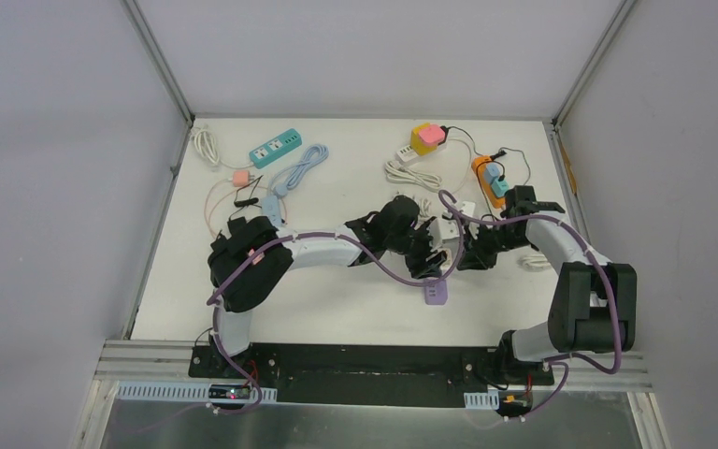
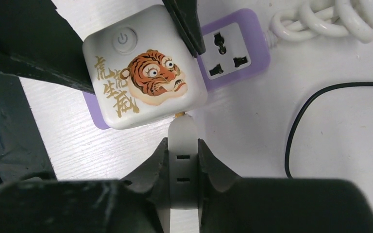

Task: Pull the plug off the socket
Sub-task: Remove the plug from the socket.

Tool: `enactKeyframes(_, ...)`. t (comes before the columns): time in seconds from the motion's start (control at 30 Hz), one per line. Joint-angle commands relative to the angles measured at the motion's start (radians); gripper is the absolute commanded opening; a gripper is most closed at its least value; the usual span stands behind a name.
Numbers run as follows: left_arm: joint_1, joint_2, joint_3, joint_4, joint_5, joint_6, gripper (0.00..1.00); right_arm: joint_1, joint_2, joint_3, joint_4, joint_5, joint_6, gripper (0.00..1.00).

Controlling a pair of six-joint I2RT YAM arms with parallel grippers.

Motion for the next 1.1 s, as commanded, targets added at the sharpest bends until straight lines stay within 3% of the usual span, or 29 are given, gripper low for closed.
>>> enactKeyframes(0.0,0.016,-0.026,-0.043,-0.093,-0.021,0.005,0.0,-0.003,-0.001,0.006,0.039,-0.017,-0.093,0.08)
enactKeyframes(0.07,0.017,-0.028,-0.046,-0.102,-0.029,0.014,0.0,-0.003,-0.006,0.002,0.039,0.0,-0.103,0.0)
enactKeyframes(0.37,0.019,-0.043,-0.088,-0.122,-0.042,0.024,0.0,-0.051,-0.055,-0.043,0.054,-0.001,-0.121,0.0)
enactKeyframes(0.6,0.019,-0.045,-0.109,-0.159,-0.068,0.06,0.0,-0.027,-0.093,-0.071,-0.12,-0.012,-0.413,0.0)
enactKeyframes(0.77,0.019,-0.05,-0.117,-0.193,-0.08,0.088,0.0,-0.049,-0.094,-0.076,-0.042,0.021,-0.328,0.0)
enactKeyframes(0.87,0.019,-0.045,-0.118,-0.195,-0.081,0.091,0.0,-0.047,-0.108,-0.092,-0.118,-0.028,-0.45,0.0)
enactKeyframes(0.97,0.02,-0.042,-0.113,-0.205,-0.086,0.098,0.0,-0.077,-0.121,-0.094,-0.023,0.032,-0.302,0.0)
enactKeyframes(1.07,0.019,-0.041,-0.113,-0.207,-0.089,0.1,0.0,-0.095,-0.122,-0.093,-0.074,0.011,-0.347,0.0)
